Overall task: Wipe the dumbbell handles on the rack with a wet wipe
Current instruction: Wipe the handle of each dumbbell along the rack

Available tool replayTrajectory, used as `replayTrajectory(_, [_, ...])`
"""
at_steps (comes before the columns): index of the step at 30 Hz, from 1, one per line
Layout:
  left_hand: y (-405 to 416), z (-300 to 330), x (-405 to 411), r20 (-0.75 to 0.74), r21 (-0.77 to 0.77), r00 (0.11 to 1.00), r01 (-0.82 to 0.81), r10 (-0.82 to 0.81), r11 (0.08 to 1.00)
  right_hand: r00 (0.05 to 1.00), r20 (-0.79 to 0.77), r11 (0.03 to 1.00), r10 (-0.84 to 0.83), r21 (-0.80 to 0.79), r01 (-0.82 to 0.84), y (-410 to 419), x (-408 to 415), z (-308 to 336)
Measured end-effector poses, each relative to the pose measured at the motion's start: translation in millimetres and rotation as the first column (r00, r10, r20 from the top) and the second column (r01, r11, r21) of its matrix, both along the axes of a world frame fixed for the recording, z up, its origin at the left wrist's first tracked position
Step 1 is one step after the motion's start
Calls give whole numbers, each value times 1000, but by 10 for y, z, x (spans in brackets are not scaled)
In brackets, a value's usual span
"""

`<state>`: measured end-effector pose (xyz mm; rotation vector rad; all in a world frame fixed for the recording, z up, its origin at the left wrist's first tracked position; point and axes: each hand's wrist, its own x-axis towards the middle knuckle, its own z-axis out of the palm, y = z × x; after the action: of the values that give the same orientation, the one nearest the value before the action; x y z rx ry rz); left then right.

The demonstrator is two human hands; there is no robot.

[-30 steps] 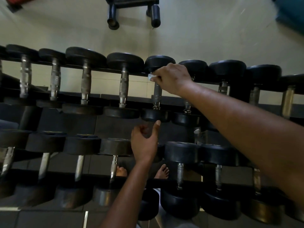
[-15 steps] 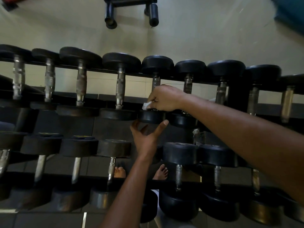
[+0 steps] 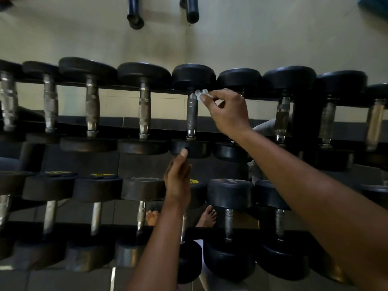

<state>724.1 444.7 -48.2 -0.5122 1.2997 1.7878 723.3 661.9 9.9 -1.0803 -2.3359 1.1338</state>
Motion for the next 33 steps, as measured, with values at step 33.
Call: replayTrajectory(33, [178, 999, -707, -304, -907, 399, 156, -865, 391, 997, 65, 995, -46, 88, 41, -257, -216, 66])
